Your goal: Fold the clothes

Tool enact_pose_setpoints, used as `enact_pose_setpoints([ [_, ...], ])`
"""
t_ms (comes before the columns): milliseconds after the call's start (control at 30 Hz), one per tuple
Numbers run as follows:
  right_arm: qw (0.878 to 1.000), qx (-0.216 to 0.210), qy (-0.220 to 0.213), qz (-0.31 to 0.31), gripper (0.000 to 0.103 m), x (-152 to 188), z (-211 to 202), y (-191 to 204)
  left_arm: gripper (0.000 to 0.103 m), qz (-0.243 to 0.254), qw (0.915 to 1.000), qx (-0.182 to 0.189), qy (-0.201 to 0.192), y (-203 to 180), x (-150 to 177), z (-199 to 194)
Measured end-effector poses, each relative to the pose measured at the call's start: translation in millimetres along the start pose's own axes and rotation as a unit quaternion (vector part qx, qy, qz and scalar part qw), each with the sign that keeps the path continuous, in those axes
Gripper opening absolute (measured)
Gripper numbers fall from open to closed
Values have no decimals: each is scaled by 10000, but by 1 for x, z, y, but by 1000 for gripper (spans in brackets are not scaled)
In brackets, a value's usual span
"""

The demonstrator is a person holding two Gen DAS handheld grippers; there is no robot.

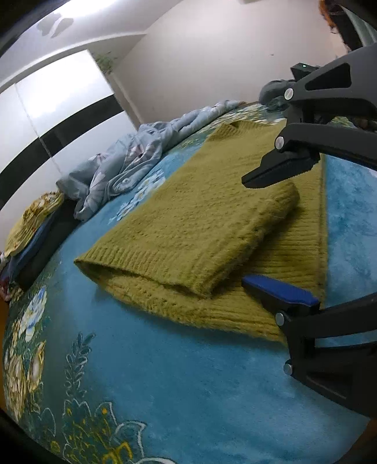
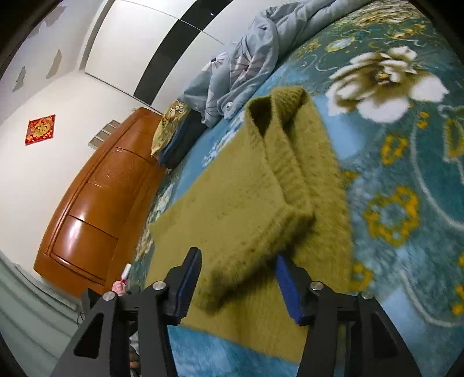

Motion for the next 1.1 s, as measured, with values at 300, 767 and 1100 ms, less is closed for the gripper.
enact_pose_setpoints([
  [300, 9991, -230, -324, 152, 51, -8, -9, 12, 63, -358, 9989, 67, -291, -4, -8, -2],
  [767, 9993, -145, 112, 319, 10, 6, 19, 20, 10, -257, 9996, -51, -65, -14, -2, 15],
  [1100, 9996, -269, -46, -44, 9, 19, -23, 33, 9, 448, 9984, 341, -112, -41, 16, -33],
])
Point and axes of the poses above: each gripper's, at about its wrist camera, not at the fingertips, and z roughly the way its jaws point, y to its left, x to its underside, the point moved 7 cm from there along z, roughly the way its jaws point, and after that the axes turned 1 degree about -z, right-handed, at the moved point
